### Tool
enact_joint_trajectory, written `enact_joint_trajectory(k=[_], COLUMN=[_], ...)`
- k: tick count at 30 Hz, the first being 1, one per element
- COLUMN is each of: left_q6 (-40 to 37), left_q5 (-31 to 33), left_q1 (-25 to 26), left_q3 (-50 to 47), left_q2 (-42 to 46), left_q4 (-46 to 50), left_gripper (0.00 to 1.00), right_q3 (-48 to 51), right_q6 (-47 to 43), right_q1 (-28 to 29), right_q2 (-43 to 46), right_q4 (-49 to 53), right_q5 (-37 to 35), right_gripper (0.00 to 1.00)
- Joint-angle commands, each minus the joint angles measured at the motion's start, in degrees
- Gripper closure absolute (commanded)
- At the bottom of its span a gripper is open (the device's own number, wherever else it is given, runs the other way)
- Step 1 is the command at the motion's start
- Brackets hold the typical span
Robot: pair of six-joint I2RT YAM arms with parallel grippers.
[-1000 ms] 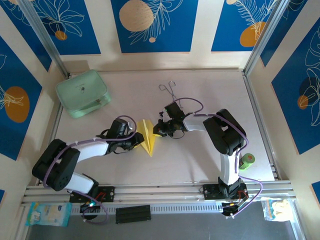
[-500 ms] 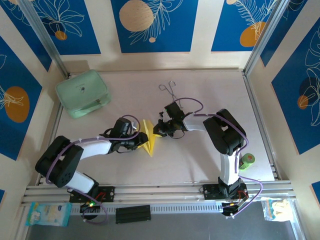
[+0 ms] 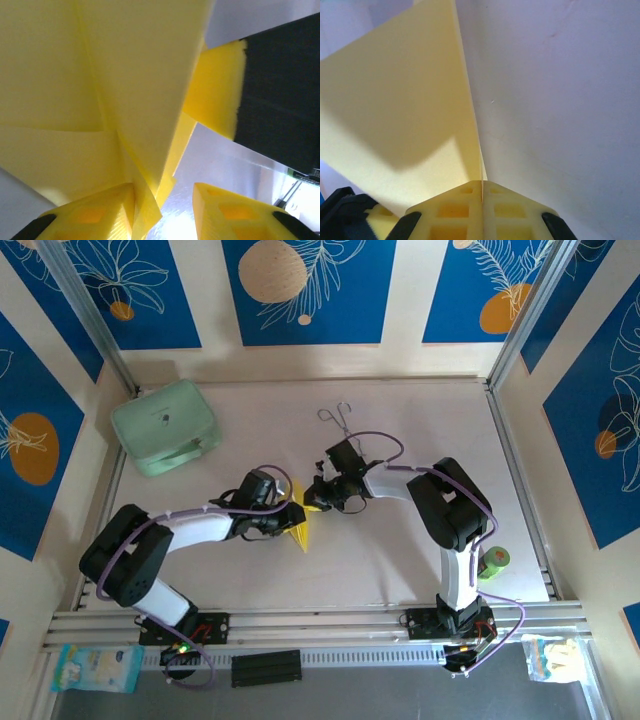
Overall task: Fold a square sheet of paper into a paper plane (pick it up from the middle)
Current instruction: Move the paper plane to the center of the table.
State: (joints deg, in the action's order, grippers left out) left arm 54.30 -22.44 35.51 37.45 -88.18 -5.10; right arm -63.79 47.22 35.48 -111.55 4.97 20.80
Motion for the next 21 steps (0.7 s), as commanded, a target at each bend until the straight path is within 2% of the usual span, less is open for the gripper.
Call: enact_joint_trajectory(k=[1, 21], left_q6=[-1.6, -1.2], left_q5=[1.3, 5.4], left_q1=[0.9, 1.4], left_q3=[1.3, 2.9], left_q2=[-0.7, -0.8], left_q4=[2.5, 7.9], left_gripper=[0.64, 0.64], right_q3=[-1.6, -4.5], right_q6=[1.0, 0.3], right_q1=[0.9, 2.5], right_q2=[2.2, 1.9], right_q4=[3.6, 7.7], right_q5=[0.2, -2.2], right_gripper=[0.98, 0.98])
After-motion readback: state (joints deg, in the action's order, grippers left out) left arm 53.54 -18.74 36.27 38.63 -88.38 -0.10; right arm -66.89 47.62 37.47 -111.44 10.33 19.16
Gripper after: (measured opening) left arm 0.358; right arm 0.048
